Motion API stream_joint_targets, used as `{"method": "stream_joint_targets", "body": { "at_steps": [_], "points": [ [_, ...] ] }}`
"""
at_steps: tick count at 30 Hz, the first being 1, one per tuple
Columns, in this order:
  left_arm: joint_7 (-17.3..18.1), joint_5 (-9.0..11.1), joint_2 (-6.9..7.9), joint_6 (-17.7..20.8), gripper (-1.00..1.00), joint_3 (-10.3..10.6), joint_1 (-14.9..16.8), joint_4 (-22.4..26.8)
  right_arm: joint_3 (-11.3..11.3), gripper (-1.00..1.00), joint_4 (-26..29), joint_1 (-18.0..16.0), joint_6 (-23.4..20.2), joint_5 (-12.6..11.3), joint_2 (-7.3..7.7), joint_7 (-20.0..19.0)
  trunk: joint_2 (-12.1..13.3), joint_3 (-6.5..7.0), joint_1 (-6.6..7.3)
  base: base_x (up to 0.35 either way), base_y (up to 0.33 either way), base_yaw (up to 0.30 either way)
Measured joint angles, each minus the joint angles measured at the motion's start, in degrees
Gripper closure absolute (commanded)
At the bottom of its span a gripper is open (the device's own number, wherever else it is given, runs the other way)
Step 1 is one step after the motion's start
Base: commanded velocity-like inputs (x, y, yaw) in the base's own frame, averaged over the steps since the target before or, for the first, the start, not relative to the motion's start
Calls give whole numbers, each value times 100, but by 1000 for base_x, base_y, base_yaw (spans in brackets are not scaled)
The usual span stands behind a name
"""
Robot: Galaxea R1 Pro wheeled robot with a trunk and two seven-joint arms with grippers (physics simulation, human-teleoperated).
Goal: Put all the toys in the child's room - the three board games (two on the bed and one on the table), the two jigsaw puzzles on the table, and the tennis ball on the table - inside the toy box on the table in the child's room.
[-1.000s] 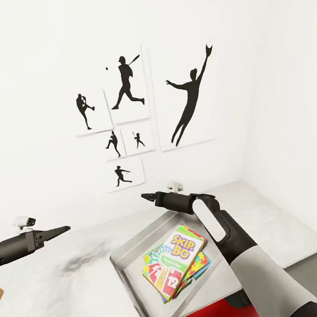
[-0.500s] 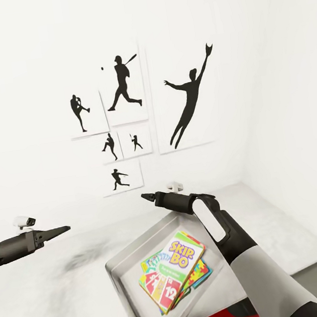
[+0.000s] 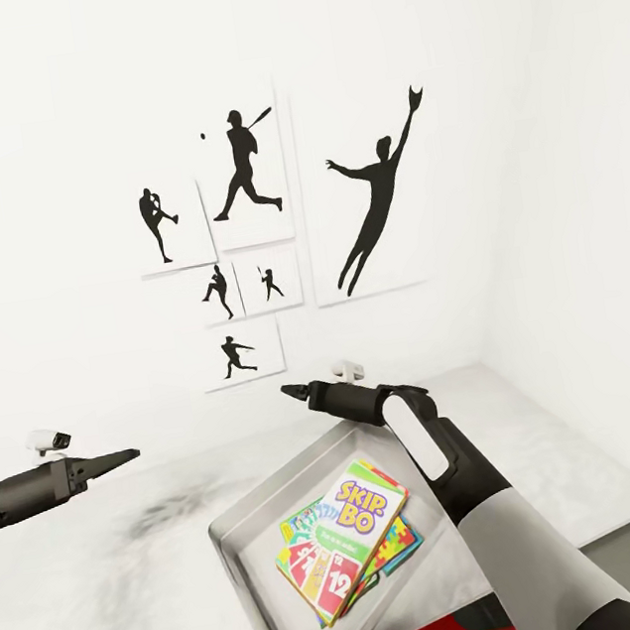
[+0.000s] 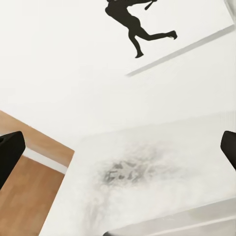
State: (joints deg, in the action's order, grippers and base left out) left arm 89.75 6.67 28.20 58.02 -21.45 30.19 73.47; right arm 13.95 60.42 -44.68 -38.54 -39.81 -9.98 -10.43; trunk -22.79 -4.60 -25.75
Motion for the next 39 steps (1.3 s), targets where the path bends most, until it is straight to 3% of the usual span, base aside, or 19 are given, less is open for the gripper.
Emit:
{"method": "stream_joint_targets", "body": {
  "at_steps": [13,17,20,23,28,39],
  "points": [
    [0,-7,0,0,-100,0,0,0,-3,-100,-20,-4,-34,7,0,175,0,0,0,0,0,0],
    [0,-12,0,0,-100,0,0,0,-6,-100,-26,-21,-120,-7,0,762,0,0,0,0,0,0],
    [0,-17,0,0,-100,0,0,0,-36,-100,-18,-83,-376,62,-1,1415,0,0,0,0,0,0],
    [0,-14,0,0,-100,0,0,0,-55,-100,-8,-341,-752,54,-2,2273,0,1,0,0,0,0],
    [0,-6,0,6,-100,0,0,-1,-112,-100,-81,-959,-1026,13,-2,2939,0,1,0,0,0,0],
    [0,-9,14,9,-100,-14,0,0,-586,-100,-1002,-2101,-1461,53,-2,3181,0,1,0,0,0,0]
  ]
}}
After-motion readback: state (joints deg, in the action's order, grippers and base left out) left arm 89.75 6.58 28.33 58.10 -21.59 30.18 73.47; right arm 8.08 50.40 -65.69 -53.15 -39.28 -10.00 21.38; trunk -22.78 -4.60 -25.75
